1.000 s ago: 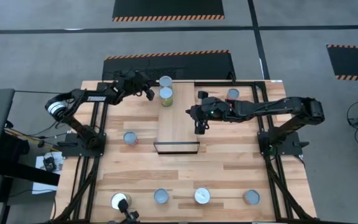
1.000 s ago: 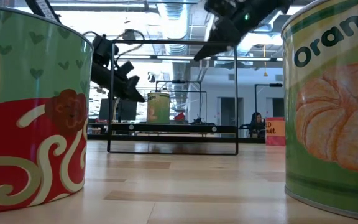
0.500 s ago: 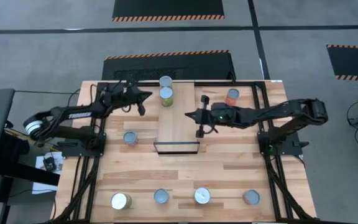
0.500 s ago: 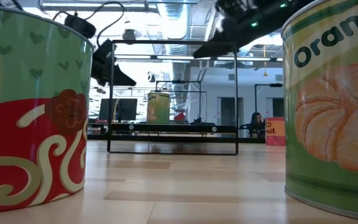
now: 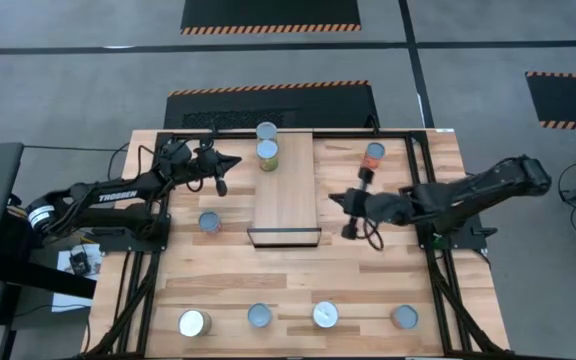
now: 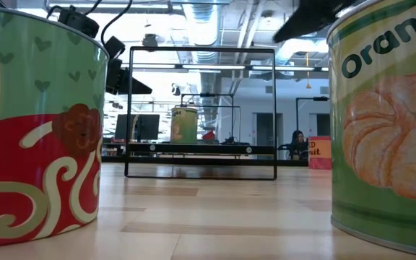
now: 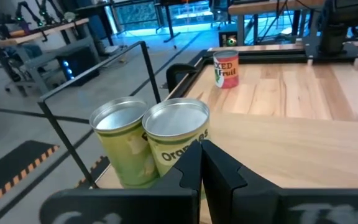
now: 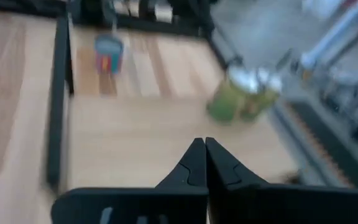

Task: Pick and place cans onto a shelf
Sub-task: Put the canned oranges on the shelf

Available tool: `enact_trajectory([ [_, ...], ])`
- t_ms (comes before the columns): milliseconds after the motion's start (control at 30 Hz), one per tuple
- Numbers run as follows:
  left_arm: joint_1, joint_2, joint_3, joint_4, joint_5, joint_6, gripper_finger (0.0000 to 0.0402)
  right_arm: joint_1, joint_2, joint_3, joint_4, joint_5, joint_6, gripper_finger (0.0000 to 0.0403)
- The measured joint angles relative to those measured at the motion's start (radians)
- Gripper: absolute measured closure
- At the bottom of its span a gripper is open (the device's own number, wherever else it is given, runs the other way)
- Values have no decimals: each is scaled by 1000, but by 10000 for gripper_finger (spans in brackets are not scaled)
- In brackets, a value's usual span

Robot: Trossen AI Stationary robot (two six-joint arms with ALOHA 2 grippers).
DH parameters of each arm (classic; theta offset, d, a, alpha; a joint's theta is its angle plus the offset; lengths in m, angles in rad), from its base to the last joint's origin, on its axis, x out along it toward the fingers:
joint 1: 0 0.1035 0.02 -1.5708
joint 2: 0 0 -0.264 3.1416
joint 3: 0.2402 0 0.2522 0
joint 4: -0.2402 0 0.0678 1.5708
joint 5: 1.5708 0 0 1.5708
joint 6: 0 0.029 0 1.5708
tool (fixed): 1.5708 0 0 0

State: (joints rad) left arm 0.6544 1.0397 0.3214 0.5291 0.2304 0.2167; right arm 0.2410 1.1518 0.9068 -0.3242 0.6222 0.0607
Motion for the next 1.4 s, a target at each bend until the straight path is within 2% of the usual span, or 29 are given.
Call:
enact_trajectory([
  [233, 0, 0, 0, 4, 0, 33, 402, 190, 47, 145, -430, -24, 440, 399],
  [433, 0, 1, 0, 12, 0, 85, 401, 327, 162, 224, -662, -184, 823, 393],
  [600, 0, 1, 0, 12, 19, 131, 401, 445, 269, 289, -784, -314, 1099, 393],
  [733, 0, 1, 0, 22, 35, 146, 401, 528, 332, 323, -792, -398, 1318, 381],
  [1000, 0, 1, 19, 69, 36, 148, 401, 653, 460, 348, -780, -600, 1716, 300],
  [1067, 0, 1, 25, 66, 36, 148, 401, 663, 483, 348, -765, -644, 1773, 282],
  [1200, 0, 1, 30, 64, 36, 147, 401, 674, 510, 349, -689, -648, 1823, 253],
  [1400, 0, 1, 30, 63, 36, 139, 402, 674, 566, 349, -651, -728, 1882, 242],
])
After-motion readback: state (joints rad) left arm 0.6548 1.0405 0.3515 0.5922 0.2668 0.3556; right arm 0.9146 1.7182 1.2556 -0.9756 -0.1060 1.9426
